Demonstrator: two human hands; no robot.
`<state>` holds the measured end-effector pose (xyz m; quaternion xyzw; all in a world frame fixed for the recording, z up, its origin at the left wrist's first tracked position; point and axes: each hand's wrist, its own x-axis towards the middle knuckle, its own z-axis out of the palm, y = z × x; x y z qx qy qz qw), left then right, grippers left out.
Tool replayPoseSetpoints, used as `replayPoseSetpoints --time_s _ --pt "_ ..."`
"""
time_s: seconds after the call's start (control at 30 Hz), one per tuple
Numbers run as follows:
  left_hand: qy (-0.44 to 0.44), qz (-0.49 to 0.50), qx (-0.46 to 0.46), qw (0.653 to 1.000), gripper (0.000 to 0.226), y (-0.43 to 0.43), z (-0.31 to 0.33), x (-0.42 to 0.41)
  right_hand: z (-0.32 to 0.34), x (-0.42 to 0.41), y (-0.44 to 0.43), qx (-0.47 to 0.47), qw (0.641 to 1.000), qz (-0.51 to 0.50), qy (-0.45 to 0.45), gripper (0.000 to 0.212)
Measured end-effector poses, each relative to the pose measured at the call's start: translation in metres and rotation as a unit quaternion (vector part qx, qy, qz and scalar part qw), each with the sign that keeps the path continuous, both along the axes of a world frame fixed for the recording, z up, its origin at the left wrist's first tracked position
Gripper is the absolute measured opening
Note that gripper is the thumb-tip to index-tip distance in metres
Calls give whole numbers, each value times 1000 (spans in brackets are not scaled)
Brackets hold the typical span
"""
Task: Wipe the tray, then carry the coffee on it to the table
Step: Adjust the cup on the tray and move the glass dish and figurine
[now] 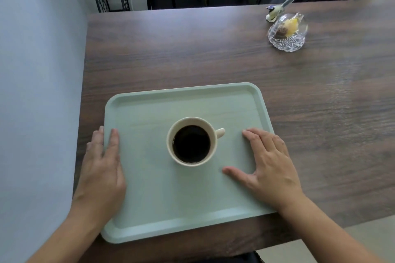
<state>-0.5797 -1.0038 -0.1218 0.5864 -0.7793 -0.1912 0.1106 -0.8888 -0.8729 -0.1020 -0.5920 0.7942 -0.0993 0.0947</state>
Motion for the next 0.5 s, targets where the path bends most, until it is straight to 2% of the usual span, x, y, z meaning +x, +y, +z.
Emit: replayPoseSetpoints --time_s 0.13,0.23,0.37,0.43,0.5 --pt "-27 -11 1 1000 60 -4 -4 -1 2 -3 -2 4 1000 6 -3 93" --pt "-14 -5 -30 999 58 -9 0 -4 6 -10 -2 -69 994 -14 -83 83" --pt "99 -18 -55 993 58 -44 43 -40 17 -48 -27 -235 937 -172 -193 73" --pt "150 -61 -61 985 50 -69 66 -74 17 -79 -55 -272 896 -263 -232 82" --pt "192 -107 -52 974 47 -100 81 -122 15 -112 -88 -279 871 -317 -252 94"
